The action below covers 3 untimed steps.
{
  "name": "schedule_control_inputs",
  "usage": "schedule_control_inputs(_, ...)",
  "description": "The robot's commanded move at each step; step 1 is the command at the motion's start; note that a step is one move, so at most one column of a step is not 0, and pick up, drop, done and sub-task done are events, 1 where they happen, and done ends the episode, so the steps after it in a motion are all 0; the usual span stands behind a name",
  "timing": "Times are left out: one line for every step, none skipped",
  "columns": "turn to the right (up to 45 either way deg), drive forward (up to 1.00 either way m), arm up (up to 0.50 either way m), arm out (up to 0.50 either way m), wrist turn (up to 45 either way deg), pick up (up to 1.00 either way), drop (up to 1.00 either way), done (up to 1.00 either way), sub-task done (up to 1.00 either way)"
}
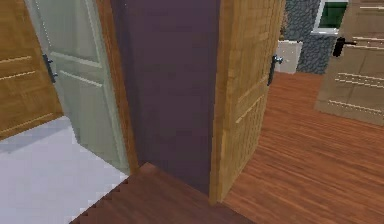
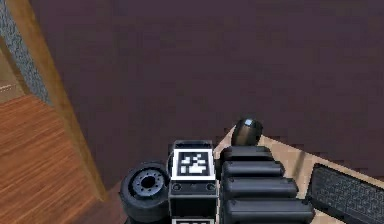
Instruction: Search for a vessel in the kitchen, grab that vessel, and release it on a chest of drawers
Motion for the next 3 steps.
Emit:
schedule_control_inputs(45.0,0.0,0.0,0.0,0.0,0.0,0.0,0.0,0.0)
schedule_control_inputs(39.0,0.0,0.0,0.0,0.0,0.0,0.0,0.0,0.0)
schedule_control_inputs(0.0,0.0,0.0,0.34,0.0,0.0,0.0,0.0,0.0)
